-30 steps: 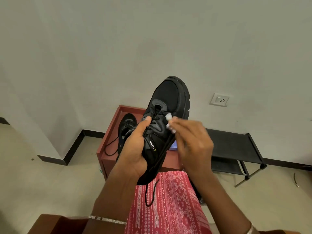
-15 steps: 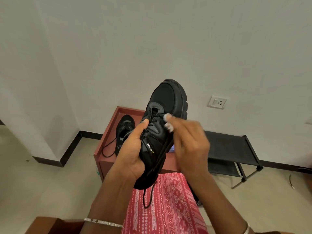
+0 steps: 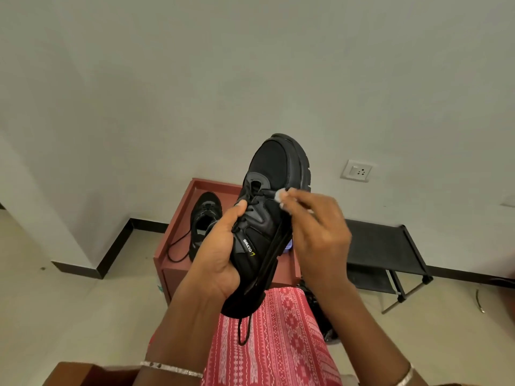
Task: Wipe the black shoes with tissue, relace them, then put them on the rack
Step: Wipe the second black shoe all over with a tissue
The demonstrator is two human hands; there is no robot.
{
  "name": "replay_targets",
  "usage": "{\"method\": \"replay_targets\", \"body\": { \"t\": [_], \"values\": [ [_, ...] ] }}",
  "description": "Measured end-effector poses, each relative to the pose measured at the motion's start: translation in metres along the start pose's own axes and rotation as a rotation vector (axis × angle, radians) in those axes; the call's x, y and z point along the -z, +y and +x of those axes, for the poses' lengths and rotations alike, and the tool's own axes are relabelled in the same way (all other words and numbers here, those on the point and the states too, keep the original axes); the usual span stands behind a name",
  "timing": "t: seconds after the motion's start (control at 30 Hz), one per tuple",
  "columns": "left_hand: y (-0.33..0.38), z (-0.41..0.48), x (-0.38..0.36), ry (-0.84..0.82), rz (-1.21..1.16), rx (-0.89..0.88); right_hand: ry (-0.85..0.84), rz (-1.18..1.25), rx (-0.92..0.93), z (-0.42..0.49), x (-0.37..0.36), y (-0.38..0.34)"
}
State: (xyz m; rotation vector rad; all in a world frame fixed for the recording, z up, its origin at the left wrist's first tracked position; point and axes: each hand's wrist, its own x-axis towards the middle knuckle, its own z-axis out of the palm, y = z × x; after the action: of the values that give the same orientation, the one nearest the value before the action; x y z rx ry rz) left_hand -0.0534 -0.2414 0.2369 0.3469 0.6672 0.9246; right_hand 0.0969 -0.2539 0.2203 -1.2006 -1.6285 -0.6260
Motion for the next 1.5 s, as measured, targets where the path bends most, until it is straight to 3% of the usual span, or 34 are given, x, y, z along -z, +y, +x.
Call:
{"method": "replay_targets", "body": {
  "t": [0.13,0.4,0.6,0.97,1.2,1.5],
  "values": [
    [-0.001,-0.001,-0.003,0.005,0.017,-0.006,0.054,-0.008,-0.116,0.018,0.0,0.014],
    [0.007,0.003,0.006,0.028,-0.03,0.03,-0.135,0.048,0.044,-0.035,0.006,-0.025],
    [0.0,0.003,-0.002,0.004,0.022,0.024,0.02,-0.039,-0.067,0.01,0.003,0.016],
    [0.012,0.011,0.009,-0.032,-0.11,0.065,-0.099,0.155,-0.133,-0.06,0.012,-0.042],
    [0.0,0.01,0.002,-0.025,-0.071,0.058,0.029,0.013,-0.163,0.003,0.0,-0.005],
    [0.016,0.014,0.017,0.016,-0.158,0.072,-0.114,0.214,-0.168,-0.064,0.011,-0.052]
  ]
}}
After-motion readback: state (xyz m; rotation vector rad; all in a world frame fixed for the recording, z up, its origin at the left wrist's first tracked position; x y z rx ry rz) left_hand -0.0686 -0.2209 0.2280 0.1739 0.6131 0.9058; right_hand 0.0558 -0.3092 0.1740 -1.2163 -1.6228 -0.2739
